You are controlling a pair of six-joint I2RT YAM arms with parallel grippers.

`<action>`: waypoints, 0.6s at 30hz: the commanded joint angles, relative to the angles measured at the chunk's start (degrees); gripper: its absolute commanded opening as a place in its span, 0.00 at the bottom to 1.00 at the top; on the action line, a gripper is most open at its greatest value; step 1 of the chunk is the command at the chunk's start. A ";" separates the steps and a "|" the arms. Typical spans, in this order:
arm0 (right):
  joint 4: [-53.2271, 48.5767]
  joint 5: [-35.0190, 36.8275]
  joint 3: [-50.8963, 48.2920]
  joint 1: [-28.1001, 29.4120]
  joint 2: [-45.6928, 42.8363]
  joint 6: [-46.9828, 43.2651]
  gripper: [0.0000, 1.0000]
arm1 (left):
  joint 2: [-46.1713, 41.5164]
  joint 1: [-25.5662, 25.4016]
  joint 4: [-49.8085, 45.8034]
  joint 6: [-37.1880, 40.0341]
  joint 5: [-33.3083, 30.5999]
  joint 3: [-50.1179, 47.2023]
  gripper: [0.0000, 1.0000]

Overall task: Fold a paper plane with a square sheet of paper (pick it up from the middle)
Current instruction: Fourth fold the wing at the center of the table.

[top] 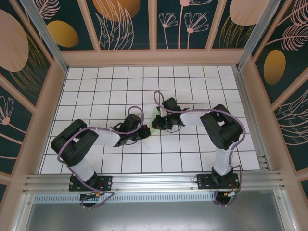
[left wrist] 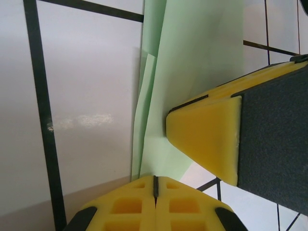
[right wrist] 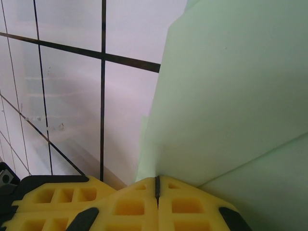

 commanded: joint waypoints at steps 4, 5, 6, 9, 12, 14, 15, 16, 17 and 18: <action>-0.92 0.87 2.83 0.78 1.83 -0.82 0.05 | 2.58 0.04 -4.69 0.54 -2.53 -0.73 0.00; -1.85 2.06 3.25 0.67 2.33 -0.96 0.05 | 2.44 0.00 -5.02 0.56 -2.60 -0.81 0.00; -2.78 3.34 3.73 0.46 2.77 -1.00 0.05 | 2.25 0.04 -5.20 0.54 -2.66 -1.10 0.00; -3.73 5.85 4.14 -0.93 3.67 -1.18 0.05 | 1.87 0.05 -6.26 0.38 -3.10 -1.80 0.00; -3.48 5.94 3.91 -3.25 4.34 -1.60 0.05 | 1.91 0.05 -7.33 0.29 -3.23 -2.56 0.00; -3.04 6.00 3.67 -4.62 4.62 -2.10 0.05 | 1.87 0.03 -7.94 0.30 -3.28 -3.07 0.00; -2.86 5.94 3.65 -5.43 4.90 -2.38 0.05 | 1.89 0.03 -8.11 0.17 -3.28 -3.34 0.00; -2.72 5.69 3.79 -5.78 5.04 -2.58 0.04 | 1.86 0.04 -8.24 0.11 -3.21 -3.51 0.00; -2.50 5.48 3.91 -5.79 5.34 -2.84 0.05 | 1.86 0.00 -8.31 0.07 -3.08 -3.68 0.00; -2.33 5.33 4.07 -7.28 5.57 -3.06 0.04 | 1.86 0.03 -8.35 0.10 -2.94 -3.78 0.00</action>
